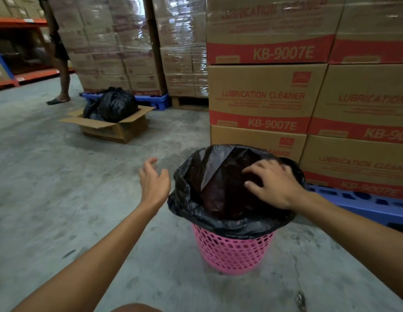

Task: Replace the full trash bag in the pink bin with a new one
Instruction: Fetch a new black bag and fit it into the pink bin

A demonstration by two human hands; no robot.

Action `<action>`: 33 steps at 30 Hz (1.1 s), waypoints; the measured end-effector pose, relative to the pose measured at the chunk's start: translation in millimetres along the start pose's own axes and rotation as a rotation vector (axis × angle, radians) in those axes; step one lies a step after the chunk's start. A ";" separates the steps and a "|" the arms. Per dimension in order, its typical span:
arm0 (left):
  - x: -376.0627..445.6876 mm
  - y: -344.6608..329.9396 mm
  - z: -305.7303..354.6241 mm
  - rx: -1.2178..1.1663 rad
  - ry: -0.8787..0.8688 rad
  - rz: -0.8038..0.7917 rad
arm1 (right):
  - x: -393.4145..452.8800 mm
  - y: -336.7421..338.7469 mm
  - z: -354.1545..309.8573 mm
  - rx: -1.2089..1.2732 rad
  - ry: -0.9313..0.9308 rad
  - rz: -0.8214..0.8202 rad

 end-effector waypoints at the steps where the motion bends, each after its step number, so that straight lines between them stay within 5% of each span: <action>1: -1.2 0.3 25.8 0.043 -0.220 -0.004 | 3.1 3.9 19.5 -0.050 -0.099 0.006; 3: -7.2 -29.9 39.3 0.119 -0.350 -0.217 | 0.2 -2.6 56.8 -0.055 -0.324 -0.074; 5: -11.6 -65.4 15.6 0.092 -0.087 -0.465 | -14.0 -21.9 80.1 0.119 -0.524 -0.197; 9: -9.8 -88.7 -21.1 -0.099 0.257 -0.483 | -26.2 -39.2 95.0 0.671 -0.722 -0.123; 14: -18.6 -101.0 -45.2 -0.267 0.489 -0.611 | -33.8 -51.4 108.8 0.865 -0.886 -0.142; 16: -3.7 -92.1 -36.3 -0.147 0.306 -0.482 | -35.5 -42.8 117.0 0.669 -0.866 -0.112; 19: -3.1 -49.8 46.9 0.079 -0.455 -0.124 | -14.2 8.1 97.7 0.202 -0.381 0.185; 20: -27.1 -49.5 80.4 0.071 -0.707 -0.207 | -9.0 14.8 74.9 0.177 -0.169 0.178; 22: -84.5 -74.5 95.5 0.215 -0.975 -0.681 | -14.8 -2.6 37.2 0.170 0.072 -0.133; 24: -122.9 -88.2 62.2 0.597 -1.109 -0.993 | -34.4 -35.6 28.5 0.022 0.095 -0.543; 28: -122.6 -87.8 37.8 0.845 -1.176 -0.993 | -44.6 -44.1 30.5 -0.221 -0.047 -0.907; 31: -115.2 -91.5 39.8 0.786 -0.787 -1.241 | -30.5 -39.4 25.0 -0.279 -0.027 -0.945; 33: -102.7 -105.9 63.8 0.688 -0.782 -1.191 | 4.2 -31.4 13.9 -0.366 0.130 -0.688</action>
Point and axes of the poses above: each hand's wrist, its own x-axis towards the middle knuckle, its own y-axis out of the back of the hand, z = x × y, the point moved 9 cm from there along x, towards the middle knuckle, and after that the axes turned 12 degrees about z, right-handed, at the moved point
